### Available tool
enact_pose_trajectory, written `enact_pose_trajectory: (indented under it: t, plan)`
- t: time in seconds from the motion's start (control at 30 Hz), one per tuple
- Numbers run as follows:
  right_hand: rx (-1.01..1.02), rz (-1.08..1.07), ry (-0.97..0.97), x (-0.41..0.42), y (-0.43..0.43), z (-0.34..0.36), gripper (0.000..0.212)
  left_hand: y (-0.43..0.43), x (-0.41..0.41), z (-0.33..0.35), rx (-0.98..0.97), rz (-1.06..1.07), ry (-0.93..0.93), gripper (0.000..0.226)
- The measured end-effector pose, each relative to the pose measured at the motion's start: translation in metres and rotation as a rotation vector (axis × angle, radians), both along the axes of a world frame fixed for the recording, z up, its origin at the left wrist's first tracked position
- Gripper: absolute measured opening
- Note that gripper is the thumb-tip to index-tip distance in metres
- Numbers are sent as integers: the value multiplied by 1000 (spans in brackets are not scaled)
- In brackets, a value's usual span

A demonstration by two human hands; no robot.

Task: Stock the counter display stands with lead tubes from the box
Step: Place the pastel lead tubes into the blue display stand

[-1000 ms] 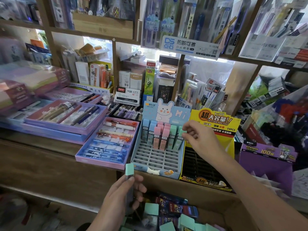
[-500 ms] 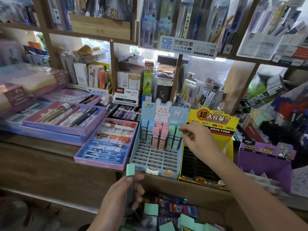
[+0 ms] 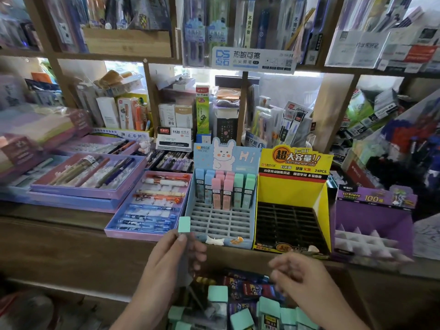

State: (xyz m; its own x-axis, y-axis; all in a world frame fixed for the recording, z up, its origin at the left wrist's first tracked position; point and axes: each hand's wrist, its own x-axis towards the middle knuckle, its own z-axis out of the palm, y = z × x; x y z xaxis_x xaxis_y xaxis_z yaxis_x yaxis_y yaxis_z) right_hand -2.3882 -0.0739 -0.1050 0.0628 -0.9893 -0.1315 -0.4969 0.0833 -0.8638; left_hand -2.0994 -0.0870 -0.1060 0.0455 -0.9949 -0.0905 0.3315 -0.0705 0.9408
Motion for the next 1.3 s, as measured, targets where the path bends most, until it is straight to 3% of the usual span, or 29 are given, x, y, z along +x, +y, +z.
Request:
enact_pose_trajectory:
  t: [0.1, 0.23, 0.37, 0.57, 0.77, 0.9, 1.0, 1.3]
  plan:
    - [81, 87, 212, -6, -4, -21, 19, -10, -1, 15, -41, -1, -112, 29]
    - [232, 185, 348, -10, -9, -36, 16, -24, -4, 31, -34, 21, -232, 21]
    - [305, 274, 424, -13, -5, -46, 18, -39, -14, 51, -165, -13, -268, 24]
    - [270, 271, 420, -16, -9, -46, 12, -68, -37, 58, -214, -24, -394, 26]
    - [287, 291, 426, -23, -12, -48, 22, -87, -51, 53, -89, -79, -280, 42]
    - [294, 290, 403, -23, -13, -52, 18, -90, -56, 46, -134, -137, -154, 34]
    - [284, 296, 388, -23, -13, -53, 12, -90, -57, 39, -224, -150, -271, 18]
    - [291, 291, 361, -25, -14, -56, 17, -99, -69, 35, -237, 52, -479, 15]
